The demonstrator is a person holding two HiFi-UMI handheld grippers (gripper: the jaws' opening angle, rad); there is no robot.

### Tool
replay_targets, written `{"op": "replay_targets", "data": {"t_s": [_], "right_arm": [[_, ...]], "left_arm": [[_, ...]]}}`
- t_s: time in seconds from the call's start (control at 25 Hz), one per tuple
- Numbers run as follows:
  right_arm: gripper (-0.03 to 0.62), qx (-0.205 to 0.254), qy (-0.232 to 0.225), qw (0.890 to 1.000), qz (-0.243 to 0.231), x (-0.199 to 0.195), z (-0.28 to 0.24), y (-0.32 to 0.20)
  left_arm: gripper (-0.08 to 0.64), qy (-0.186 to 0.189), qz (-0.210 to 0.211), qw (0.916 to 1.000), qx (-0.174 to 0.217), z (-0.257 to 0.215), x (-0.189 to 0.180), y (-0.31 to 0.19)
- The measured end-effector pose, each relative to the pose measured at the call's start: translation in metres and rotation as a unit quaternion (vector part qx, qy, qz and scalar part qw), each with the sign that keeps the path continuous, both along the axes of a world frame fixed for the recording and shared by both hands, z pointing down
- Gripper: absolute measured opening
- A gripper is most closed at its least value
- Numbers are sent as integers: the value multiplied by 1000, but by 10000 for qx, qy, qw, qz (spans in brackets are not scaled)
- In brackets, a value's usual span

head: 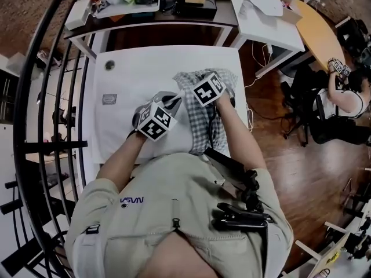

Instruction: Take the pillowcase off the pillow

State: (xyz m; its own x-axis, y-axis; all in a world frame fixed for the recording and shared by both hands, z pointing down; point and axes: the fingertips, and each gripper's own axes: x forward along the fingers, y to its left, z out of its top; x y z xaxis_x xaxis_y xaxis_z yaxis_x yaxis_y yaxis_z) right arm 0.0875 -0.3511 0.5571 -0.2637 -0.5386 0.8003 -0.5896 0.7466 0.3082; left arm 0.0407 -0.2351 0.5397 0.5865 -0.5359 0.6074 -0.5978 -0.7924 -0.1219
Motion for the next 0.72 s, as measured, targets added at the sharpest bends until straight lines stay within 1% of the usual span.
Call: {"op": "replay_targets", "data": {"t_s": [0.08,0.16,0.24,0.32,0.4,0.48,0.56,0.64,0.72], "right_arm": [[31,352,87,9993,135,11,-20,-6],[31,650,87,9972,358,27,-42,-11],[31,912,76,9939,618,48,-59,-15],[30,1089,129,9895,947,74,-62,-21],[29,1038,225,9846,1391,106,-48,-26],[28,799,315,9799,1799,134,-20,-27],[28,581,215,9781,1989,145,8,-23],[28,568,25,9754,2131,147,22,-20],[34,481,33,9684,2446,153,35,-13]], "left_arm": [[21,471,-125,9988,84,-33,-11,7],[20,942,-259,9952,105,-62,-27,17],[20,1368,-402,9898,84,-78,-44,27],[18,1668,-542,9845,10,-80,-58,33],[17,1795,-686,9814,-56,-71,-68,33],[17,1826,-826,9796,-140,-53,-75,27],[17,1895,-920,9772,-262,-35,-78,15],[22,1845,-842,9788,-276,-23,-76,1],[37,1627,-686,9841,-218,-16,-74,-9]]}}
